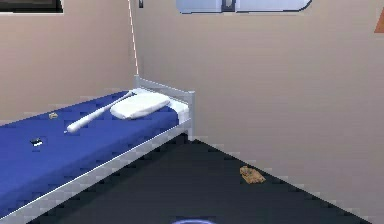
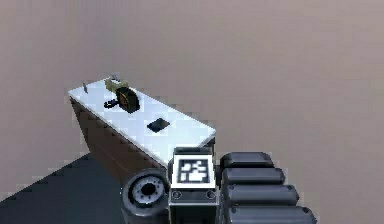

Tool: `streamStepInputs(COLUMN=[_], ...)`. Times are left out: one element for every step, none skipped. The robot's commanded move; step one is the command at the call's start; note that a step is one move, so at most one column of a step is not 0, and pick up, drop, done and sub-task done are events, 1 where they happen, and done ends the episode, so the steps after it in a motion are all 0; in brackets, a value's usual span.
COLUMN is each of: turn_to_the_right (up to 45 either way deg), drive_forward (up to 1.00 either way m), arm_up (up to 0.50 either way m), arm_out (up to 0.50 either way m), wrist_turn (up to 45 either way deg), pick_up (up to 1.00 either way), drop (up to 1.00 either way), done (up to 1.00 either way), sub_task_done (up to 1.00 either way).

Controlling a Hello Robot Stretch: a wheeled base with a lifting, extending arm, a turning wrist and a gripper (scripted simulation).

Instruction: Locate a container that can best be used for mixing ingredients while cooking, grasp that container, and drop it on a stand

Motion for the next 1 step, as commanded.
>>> streamStepInputs(turn_to_the_right=[-45.0], drive_forward=[0.00], arm_up=[0.00], arm_out=[0.00], wrist_turn=[0.0], pick_up=[0.00], drop=[0.00], done=[0.00], sub_task_done=[0.00])
